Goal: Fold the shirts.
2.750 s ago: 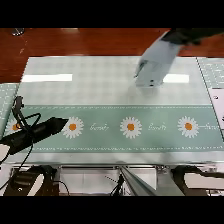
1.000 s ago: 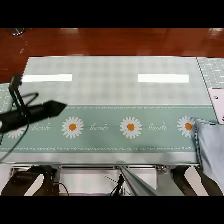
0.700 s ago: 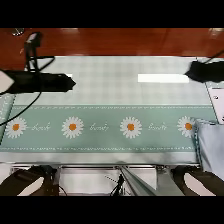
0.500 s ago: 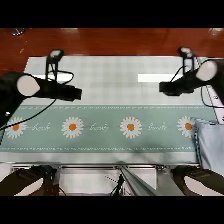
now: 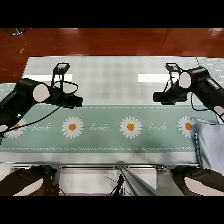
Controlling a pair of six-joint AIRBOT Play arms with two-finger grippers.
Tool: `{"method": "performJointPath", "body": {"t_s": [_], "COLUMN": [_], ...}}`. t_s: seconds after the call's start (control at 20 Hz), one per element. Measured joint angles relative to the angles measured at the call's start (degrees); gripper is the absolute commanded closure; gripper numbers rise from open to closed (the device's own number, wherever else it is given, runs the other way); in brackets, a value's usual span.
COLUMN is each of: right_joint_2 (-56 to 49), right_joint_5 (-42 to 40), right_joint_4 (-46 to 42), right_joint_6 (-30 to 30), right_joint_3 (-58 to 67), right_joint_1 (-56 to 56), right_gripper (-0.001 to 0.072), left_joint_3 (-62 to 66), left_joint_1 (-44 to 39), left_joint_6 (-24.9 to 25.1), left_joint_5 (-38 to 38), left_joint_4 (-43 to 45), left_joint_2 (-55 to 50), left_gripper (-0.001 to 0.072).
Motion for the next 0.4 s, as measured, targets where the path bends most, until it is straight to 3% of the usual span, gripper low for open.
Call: {"method": "performJointPath", "body": {"t_s": [0.4], "right_joint_2": [-0.11], "right_joint_5": [0.17], "right_joint_4": [-0.39], "right_joint_6": [0.35], "right_joint_3": [-0.09], "right_joint_1": [0.15], "right_gripper": [0.0691], "left_joint_3": [-0.09], "left_joint_1": [-0.07], "left_joint_6": [-0.39], "left_joint_5": [-0.07], "left_joint_4": [0.37], "left_joint_2": [-0.07], "left_gripper": [0.0685]}}
